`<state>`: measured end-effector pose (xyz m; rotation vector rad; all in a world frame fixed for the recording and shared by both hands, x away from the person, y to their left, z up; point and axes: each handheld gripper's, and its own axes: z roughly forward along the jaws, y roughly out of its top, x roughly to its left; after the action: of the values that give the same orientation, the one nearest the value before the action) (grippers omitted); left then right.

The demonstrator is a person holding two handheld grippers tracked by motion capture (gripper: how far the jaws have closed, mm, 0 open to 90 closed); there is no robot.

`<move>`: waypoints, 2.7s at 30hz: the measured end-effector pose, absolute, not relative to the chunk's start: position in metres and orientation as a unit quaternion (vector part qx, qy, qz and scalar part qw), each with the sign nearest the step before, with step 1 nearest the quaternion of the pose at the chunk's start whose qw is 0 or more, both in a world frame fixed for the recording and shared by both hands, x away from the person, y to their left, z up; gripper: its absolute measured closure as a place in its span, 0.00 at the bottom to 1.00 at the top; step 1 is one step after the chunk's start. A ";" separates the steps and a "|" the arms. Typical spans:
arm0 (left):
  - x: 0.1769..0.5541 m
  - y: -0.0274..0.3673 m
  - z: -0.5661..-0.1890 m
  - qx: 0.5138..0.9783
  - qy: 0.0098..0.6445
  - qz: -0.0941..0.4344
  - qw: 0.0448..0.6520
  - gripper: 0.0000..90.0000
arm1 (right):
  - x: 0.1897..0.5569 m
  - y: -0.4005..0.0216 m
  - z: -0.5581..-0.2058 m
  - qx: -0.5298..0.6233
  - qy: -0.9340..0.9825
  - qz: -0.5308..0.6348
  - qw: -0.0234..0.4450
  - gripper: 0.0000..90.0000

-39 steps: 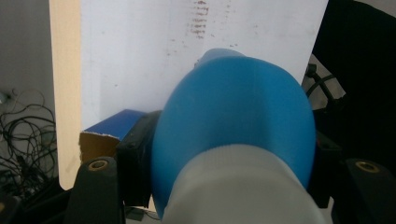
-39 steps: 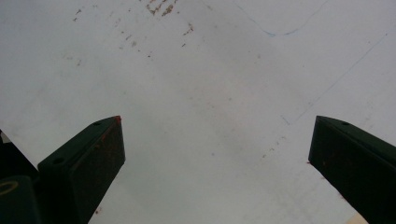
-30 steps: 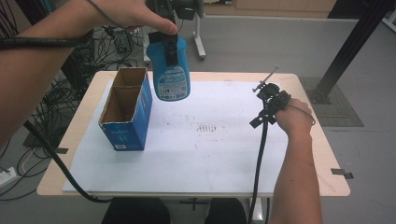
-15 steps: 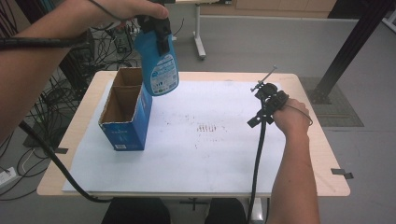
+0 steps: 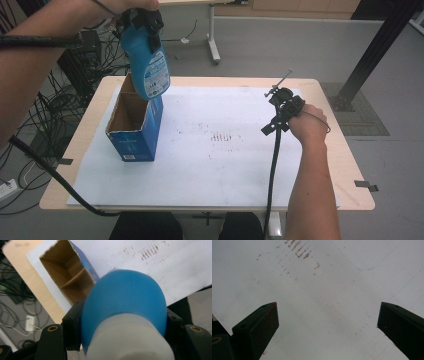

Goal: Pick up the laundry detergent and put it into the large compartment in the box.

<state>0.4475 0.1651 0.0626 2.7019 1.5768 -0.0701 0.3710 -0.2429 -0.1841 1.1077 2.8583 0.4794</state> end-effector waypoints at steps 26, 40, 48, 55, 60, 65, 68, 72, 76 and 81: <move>0.460 0.253 0.034 0.750 0.661 -0.025 0.006 0.40 | 0.372 -0.236 -0.186 0.340 0.924 0.175 0.021 0.04; 0.463 0.251 0.022 0.733 0.680 -0.027 0.002 0.41 | 0.374 -0.234 -0.191 0.339 0.924 0.175 0.017 0.04; 0.463 0.247 0.010 0.728 0.686 -0.018 -0.005 0.41 | 0.374 -0.236 -0.193 0.341 0.924 0.175 0.017 0.04; 0.466 0.246 -0.008 0.728 0.685 -0.022 -0.013 0.41 | 0.374 -0.236 -0.194 0.342 0.923 0.173 0.015 0.04; 0.468 0.248 -0.022 0.728 0.685 -0.031 -0.014 0.41 | 0.374 -0.236 -0.195 0.340 0.924 0.173 0.014 0.04; 0.466 0.250 -0.034 0.726 0.686 -0.032 -0.011 0.41 | 0.374 -0.236 -0.196 0.343 0.924 0.171 0.013 0.04; 0.466 0.252 -0.043 0.724 0.689 -0.034 -0.011 0.41 | 0.374 -0.236 -0.197 0.344 0.924 0.170 0.011 0.04; 0.467 0.253 -0.056 0.722 0.690 -0.039 -0.018 0.41 | 0.375 -0.235 -0.197 0.342 0.924 0.169 0.012 0.04; 0.469 0.252 -0.070 0.722 0.690 -0.045 -0.025 0.41 | 0.375 -0.233 -0.197 0.341 0.925 0.167 0.012 0.04; 0.470 0.248 -0.084 0.724 0.687 -0.047 -0.033 0.41 | 0.376 -0.231 -0.197 0.339 0.926 0.166 0.013 0.04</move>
<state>0.4702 0.2483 -0.0840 2.3246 2.2055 -0.1514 0.3761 -0.2314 -0.1970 1.0567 2.8850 0.5173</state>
